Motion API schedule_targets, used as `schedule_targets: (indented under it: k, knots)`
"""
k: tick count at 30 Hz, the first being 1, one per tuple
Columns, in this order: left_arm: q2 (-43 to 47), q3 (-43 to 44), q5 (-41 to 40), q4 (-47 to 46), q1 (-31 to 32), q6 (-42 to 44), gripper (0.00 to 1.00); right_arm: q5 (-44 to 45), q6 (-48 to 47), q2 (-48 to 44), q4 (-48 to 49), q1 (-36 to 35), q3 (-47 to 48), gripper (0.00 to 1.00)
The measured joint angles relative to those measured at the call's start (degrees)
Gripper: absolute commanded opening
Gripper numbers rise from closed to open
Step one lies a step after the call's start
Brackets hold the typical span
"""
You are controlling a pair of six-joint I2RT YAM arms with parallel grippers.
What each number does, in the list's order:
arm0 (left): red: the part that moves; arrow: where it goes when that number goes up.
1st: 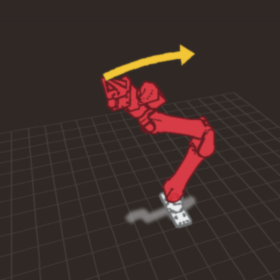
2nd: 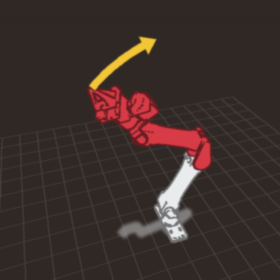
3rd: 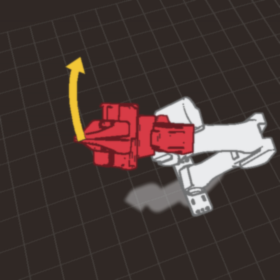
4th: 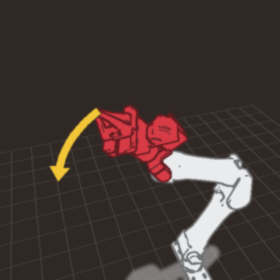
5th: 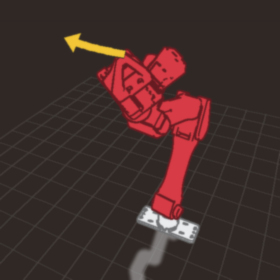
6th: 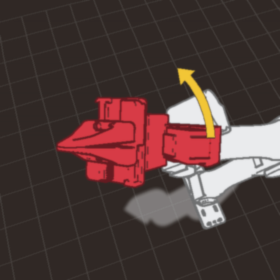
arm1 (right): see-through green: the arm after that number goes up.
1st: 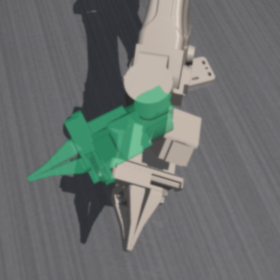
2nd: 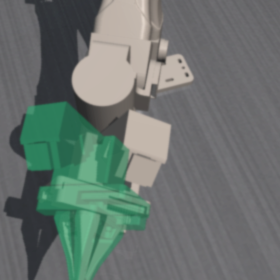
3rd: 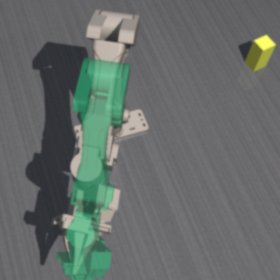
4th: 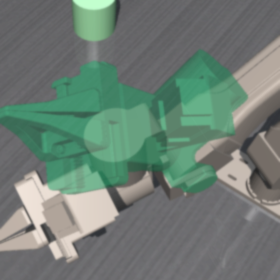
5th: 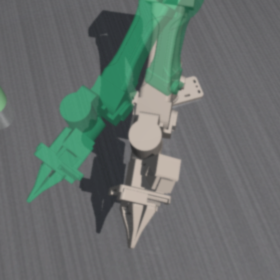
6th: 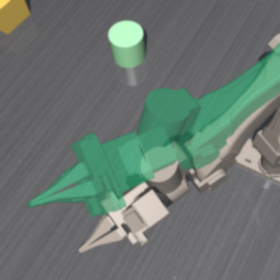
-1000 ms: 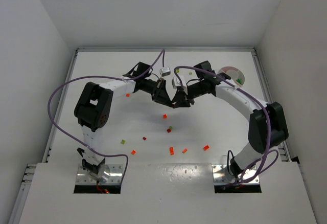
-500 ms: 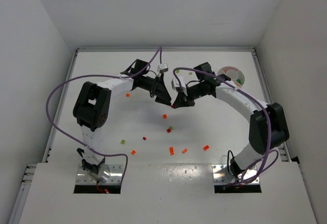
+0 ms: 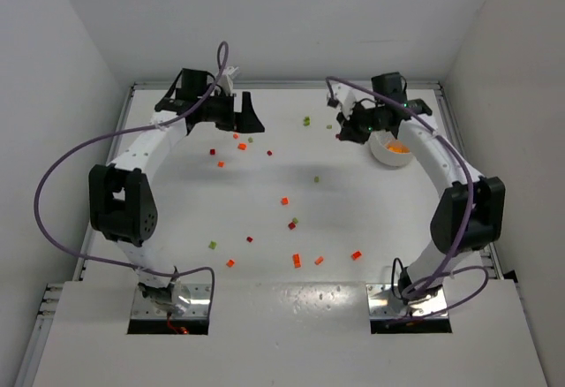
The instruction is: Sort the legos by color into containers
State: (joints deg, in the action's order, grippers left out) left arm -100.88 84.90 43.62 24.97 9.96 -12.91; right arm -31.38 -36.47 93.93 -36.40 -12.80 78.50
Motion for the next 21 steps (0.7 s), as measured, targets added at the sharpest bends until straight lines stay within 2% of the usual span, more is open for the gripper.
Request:
schedule_targets:
  k: [4, 9, 13, 21]
  knots:
    - [3.78, 1.42, -13.64, 1.88, 3.1, 3.43, 1.0, 9.44, -0.57, 4.96, -4.22, 3.91, 11.19, 0.0]
    - [3.1, 1.44, -23.56, 3.98, 4.85, 3.52, 1.0, 20.04, -0.83, 13.86, -8.72, 7.78, 25.03, 0.0]
    - [2.36, 1.33, -27.69, 4.98, 5.14, 3.69, 1.0, 26.58, -1.01, 20.72, -11.41, 9.86, 31.8, 0.0]
    - [2.23, 1.29, -28.39, 5.42, 5.99, 3.85, 1.0, 32.96, -2.97, 27.41, -14.29, 12.76, 35.71, 0.0]
